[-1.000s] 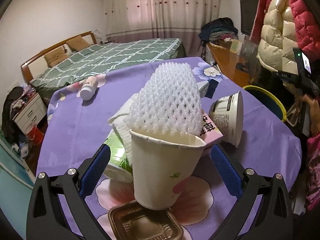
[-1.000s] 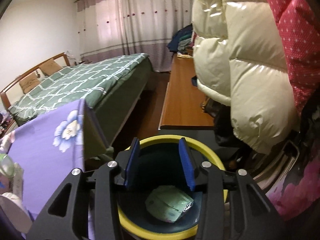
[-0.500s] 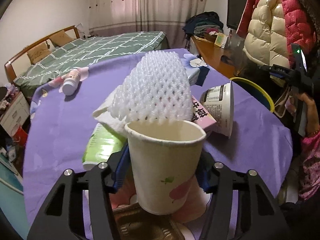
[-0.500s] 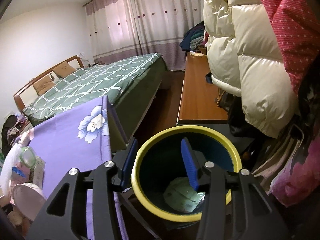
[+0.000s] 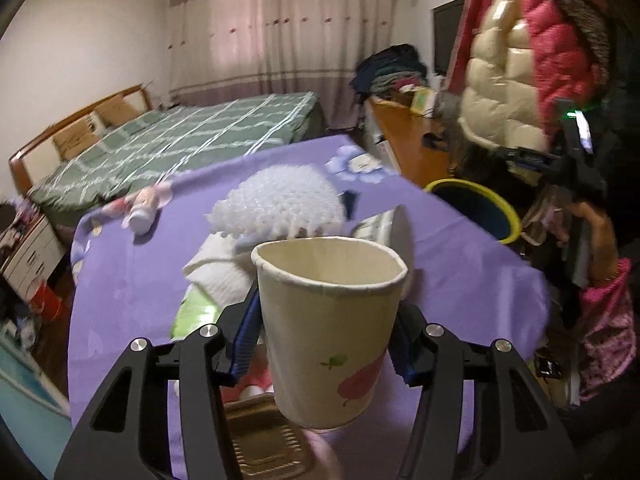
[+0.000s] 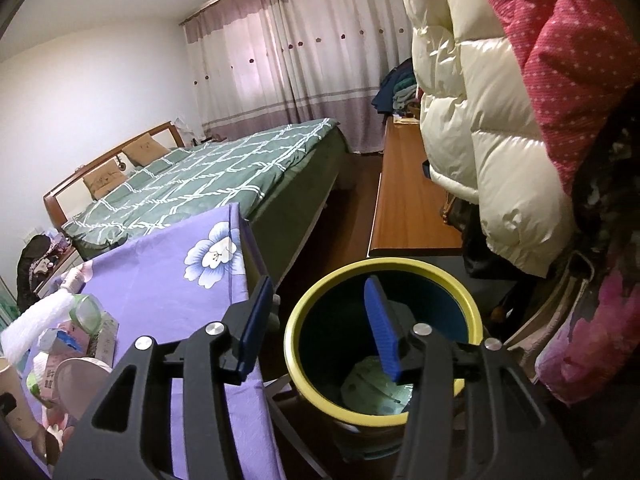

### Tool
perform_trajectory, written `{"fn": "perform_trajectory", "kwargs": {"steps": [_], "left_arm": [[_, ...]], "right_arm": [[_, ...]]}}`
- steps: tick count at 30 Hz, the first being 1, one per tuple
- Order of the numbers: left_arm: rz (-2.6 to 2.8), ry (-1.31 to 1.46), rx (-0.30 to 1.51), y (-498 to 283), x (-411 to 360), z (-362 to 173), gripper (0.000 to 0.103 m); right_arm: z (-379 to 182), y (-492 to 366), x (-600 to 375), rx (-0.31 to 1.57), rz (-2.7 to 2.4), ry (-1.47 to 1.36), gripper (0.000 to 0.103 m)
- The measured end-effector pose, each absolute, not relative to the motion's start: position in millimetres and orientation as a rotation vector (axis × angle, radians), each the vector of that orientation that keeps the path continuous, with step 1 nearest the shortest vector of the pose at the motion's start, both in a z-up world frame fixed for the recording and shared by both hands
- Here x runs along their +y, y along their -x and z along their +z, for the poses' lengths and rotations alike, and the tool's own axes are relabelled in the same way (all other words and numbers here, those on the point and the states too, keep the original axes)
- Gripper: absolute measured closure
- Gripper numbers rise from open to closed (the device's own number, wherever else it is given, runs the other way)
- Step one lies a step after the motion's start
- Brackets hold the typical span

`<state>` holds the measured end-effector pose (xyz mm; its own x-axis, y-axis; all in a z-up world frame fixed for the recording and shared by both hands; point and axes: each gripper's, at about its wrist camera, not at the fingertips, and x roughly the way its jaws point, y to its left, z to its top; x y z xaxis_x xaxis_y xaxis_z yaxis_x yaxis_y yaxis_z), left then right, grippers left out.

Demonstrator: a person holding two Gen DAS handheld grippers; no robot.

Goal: Collect trash
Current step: 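Grasp the white paper cup with the left gripper and lift it, then carry the paper cup over the bin and open the left gripper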

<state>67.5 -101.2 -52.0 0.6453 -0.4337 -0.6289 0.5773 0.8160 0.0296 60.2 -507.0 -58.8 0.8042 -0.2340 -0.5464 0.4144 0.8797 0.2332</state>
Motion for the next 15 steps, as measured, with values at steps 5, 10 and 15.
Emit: {"fn": "perform_trajectory", "kwargs": {"steps": [5, 10, 15], "left_arm": [[-0.628, -0.235, 0.605, -46.2, -113.0, -32.6, 0.049], [-0.689, -0.239, 0.585, -42.6, -139.5, -22.3, 0.049], [-0.774, -0.225, 0.587, -59.9, -188.9, -17.3, 0.049]], "right_arm": [[-55.4, -55.1, -506.7, 0.515, -0.348, -0.358, 0.056], [-53.3, -45.5, -508.3, 0.505, -0.375, -0.34, 0.056], [-53.0, -28.2, -519.9, 0.497, -0.421, -0.324, 0.053]]}}
